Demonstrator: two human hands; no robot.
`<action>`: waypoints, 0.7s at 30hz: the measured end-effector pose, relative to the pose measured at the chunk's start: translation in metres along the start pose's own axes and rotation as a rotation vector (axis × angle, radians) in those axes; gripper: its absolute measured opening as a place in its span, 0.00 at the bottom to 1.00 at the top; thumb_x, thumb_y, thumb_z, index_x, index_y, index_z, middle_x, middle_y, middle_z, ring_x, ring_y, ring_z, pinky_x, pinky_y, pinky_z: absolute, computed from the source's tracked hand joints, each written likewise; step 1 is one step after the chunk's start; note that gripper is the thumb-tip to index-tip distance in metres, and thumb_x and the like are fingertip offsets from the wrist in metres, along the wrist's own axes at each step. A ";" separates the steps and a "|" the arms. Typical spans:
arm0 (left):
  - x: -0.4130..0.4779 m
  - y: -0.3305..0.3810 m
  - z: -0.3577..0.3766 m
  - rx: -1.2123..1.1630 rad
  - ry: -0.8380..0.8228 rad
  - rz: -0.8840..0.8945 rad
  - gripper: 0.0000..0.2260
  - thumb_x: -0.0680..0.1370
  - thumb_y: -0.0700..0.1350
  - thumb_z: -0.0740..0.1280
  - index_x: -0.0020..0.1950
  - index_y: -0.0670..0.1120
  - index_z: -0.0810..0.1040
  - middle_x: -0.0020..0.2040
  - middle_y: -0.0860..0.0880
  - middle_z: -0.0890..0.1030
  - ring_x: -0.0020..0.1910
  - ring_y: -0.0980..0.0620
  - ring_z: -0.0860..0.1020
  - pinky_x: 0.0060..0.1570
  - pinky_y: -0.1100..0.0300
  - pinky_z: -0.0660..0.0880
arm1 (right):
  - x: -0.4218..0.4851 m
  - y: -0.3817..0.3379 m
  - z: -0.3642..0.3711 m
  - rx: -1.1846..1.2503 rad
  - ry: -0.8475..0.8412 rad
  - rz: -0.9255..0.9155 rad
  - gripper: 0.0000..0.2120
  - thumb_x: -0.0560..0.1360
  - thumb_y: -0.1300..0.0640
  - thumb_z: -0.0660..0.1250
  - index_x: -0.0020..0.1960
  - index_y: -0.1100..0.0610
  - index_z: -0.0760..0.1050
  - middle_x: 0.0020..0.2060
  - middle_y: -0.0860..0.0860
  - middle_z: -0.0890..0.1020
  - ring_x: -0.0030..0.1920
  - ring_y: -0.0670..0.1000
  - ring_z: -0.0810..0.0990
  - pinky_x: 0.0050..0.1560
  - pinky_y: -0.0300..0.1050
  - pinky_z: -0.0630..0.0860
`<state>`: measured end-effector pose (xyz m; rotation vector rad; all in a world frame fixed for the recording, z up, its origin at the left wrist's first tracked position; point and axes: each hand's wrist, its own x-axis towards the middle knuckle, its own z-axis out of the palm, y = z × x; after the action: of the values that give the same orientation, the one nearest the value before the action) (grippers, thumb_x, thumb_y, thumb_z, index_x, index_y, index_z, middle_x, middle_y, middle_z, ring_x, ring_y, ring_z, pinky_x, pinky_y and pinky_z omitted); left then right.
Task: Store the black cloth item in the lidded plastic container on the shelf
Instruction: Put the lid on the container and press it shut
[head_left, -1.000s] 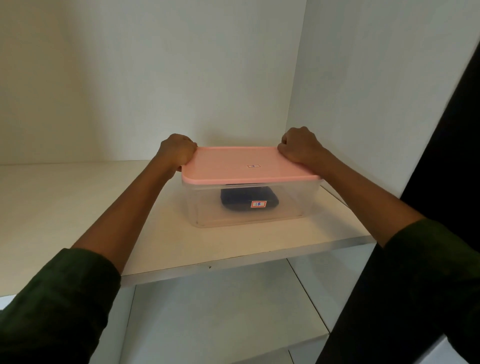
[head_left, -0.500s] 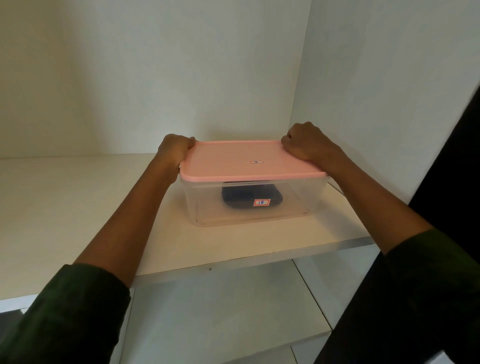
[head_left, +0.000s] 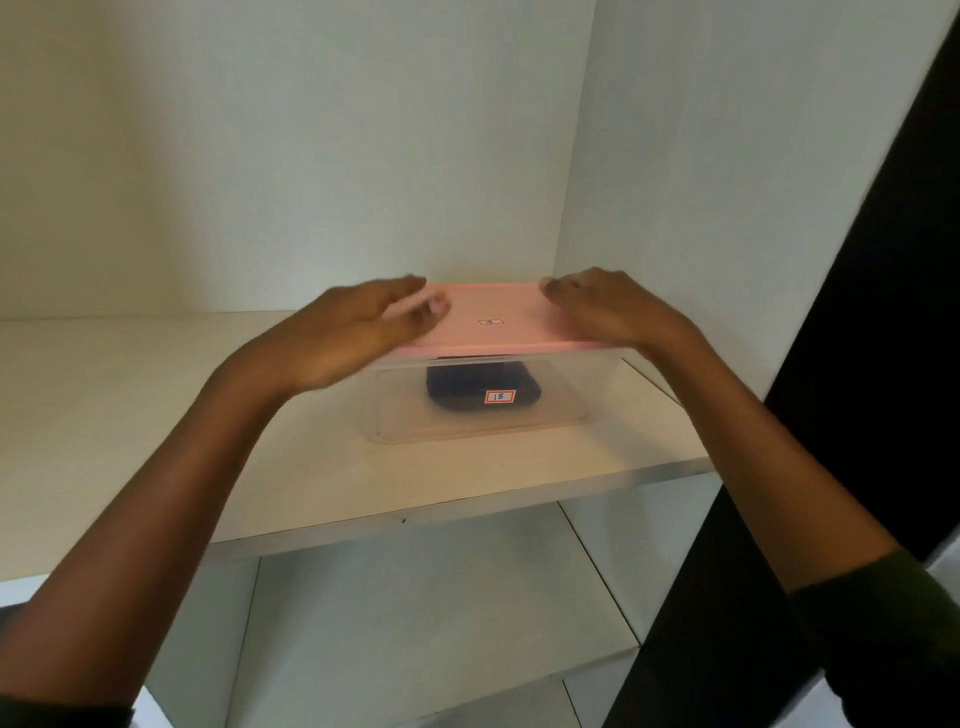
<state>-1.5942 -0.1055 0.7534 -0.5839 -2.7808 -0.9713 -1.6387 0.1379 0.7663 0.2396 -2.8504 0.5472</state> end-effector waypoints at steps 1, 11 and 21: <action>-0.005 -0.004 0.002 0.079 -0.082 0.036 0.42 0.67 0.75 0.56 0.76 0.55 0.59 0.76 0.57 0.60 0.75 0.54 0.59 0.68 0.60 0.57 | -0.005 -0.001 0.006 -0.019 -0.016 -0.013 0.24 0.82 0.49 0.49 0.56 0.65 0.76 0.55 0.62 0.79 0.55 0.60 0.76 0.48 0.43 0.65; -0.005 -0.036 0.024 0.375 0.159 0.257 0.30 0.73 0.52 0.70 0.73 0.51 0.65 0.73 0.54 0.66 0.73 0.50 0.66 0.66 0.62 0.57 | -0.005 0.008 0.025 -0.199 0.090 -0.027 0.20 0.82 0.54 0.47 0.65 0.58 0.72 0.62 0.57 0.76 0.49 0.56 0.73 0.46 0.43 0.63; -0.008 -0.035 0.031 0.246 0.217 0.273 0.26 0.72 0.48 0.71 0.70 0.47 0.71 0.69 0.48 0.73 0.69 0.46 0.71 0.65 0.58 0.62 | -0.008 0.004 0.025 -0.203 0.080 -0.001 0.19 0.81 0.54 0.48 0.61 0.59 0.74 0.57 0.58 0.78 0.47 0.57 0.72 0.45 0.44 0.63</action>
<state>-1.6017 -0.1140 0.7073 -0.7449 -2.4933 -0.5877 -1.6369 0.1331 0.7399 0.1787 -2.8004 0.2581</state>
